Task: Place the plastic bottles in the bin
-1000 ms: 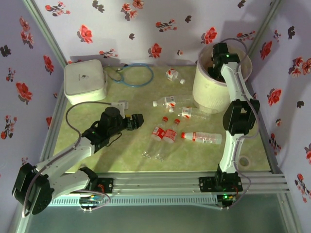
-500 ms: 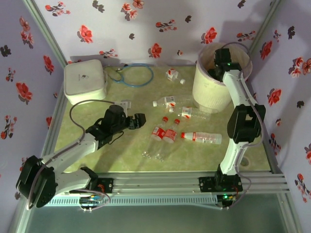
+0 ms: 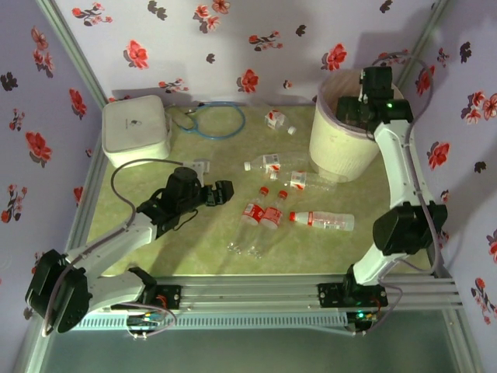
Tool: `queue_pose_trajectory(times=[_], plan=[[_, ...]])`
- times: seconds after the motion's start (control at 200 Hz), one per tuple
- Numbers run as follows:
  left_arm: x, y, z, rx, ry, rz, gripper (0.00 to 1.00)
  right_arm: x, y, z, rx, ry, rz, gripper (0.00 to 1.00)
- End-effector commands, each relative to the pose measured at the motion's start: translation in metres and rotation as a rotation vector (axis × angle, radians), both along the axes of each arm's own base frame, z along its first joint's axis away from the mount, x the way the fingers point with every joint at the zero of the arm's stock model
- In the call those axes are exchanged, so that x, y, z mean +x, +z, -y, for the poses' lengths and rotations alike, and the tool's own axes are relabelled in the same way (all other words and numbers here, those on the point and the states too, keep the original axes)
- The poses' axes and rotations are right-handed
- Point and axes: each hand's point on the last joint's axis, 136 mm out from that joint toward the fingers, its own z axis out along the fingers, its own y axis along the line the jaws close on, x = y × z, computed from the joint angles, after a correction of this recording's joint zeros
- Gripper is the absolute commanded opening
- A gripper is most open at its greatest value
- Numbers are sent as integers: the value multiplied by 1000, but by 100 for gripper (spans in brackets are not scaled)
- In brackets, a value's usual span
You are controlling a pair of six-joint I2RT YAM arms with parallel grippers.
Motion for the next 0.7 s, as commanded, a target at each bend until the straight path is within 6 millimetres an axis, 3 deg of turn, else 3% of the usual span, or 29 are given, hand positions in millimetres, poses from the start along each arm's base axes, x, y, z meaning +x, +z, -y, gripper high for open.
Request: queue_pose_trajectory(times=[0.0,0.19,0.365,0.5,0.695], plan=[[4,-2,-1,7,14,-5,87,-11,54,-1,48,1,169,99],[11,-10,12,2,-15,-31,88,-36,95,-18,127,80,309,99],[3,-13,30,64,-109,-52,88,-61,115,-34,210,135,378,99],[-33,-11,60,172,-309,-85,88,-83,122,-45,287,171,407,99],[-89,-43,75,304,-488,-190,87,-98,117,-51,348,186,419,99]])
